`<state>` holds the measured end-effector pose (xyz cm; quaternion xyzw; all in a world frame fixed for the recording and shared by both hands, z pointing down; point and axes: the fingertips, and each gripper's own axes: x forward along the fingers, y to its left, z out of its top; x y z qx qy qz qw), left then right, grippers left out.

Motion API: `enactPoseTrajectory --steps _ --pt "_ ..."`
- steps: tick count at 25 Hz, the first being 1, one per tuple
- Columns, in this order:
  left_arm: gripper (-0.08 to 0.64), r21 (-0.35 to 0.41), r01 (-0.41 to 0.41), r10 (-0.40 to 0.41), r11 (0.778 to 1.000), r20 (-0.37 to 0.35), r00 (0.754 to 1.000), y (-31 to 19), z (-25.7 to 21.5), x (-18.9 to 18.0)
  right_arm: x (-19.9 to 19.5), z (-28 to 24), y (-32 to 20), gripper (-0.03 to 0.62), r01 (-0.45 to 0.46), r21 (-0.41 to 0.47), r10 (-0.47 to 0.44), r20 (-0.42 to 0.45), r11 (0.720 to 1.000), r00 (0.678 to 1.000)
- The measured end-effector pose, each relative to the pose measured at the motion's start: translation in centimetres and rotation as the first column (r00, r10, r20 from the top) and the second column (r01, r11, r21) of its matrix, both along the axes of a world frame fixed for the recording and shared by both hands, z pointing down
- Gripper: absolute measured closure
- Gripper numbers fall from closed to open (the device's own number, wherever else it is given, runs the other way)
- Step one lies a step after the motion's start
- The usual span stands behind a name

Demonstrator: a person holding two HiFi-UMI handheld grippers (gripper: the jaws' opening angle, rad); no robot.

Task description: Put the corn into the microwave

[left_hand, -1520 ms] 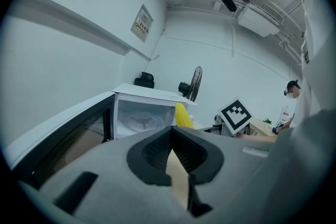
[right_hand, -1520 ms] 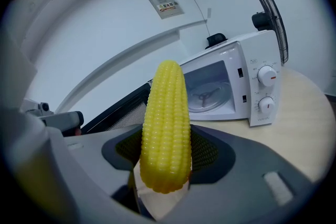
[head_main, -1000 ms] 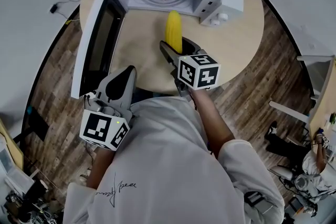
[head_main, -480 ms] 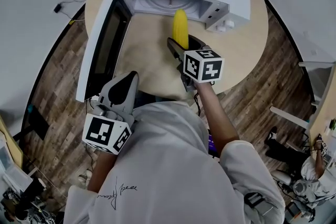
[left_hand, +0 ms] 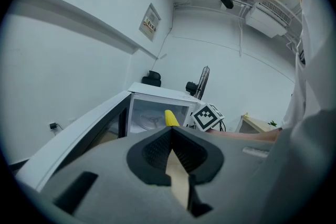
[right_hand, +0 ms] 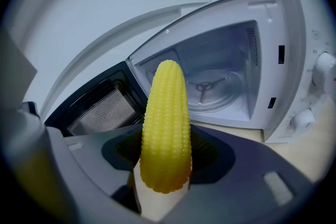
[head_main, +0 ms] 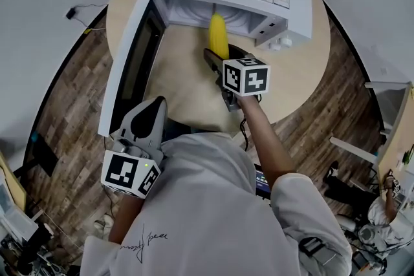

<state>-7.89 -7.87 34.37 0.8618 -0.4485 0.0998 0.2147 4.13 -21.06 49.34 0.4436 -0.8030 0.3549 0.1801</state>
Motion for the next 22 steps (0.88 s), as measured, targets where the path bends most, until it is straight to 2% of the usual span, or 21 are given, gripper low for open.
enactPoseTrajectory --steps 8,13,16,19,22 --pt "0.568 0.004 -0.027 0.027 1.000 -0.013 1.000 -1.0 -0.3 -0.7 -0.4 1.3 -2.6 0.333 0.017 -0.024 -0.019 -0.069 1.000 0.997" --pt "0.568 0.001 -0.004 0.004 1.000 -0.016 1.000 -1.7 -0.3 -1.3 -0.4 2.3 -3.8 0.333 0.038 -0.045 -0.043 -0.120 0.998 0.992" --pt "0.568 -0.001 -0.004 0.004 1.000 -0.024 1.000 -1.8 -0.3 -1.4 -0.2 2.6 -4.6 0.333 0.060 -0.049 -0.067 -0.160 0.997 0.985" --pt "0.568 0.021 0.014 -0.015 1.000 0.006 1.000 -1.9 -0.4 -2.0 0.4 2.6 -5.6 0.333 0.074 -0.040 -0.081 -0.210 0.996 0.974" --pt "0.568 0.022 0.023 -0.023 0.999 0.006 1.000 -1.8 -0.4 -2.2 1.0 2.7 -6.3 0.333 0.089 -0.046 -0.098 -0.258 0.995 0.961"
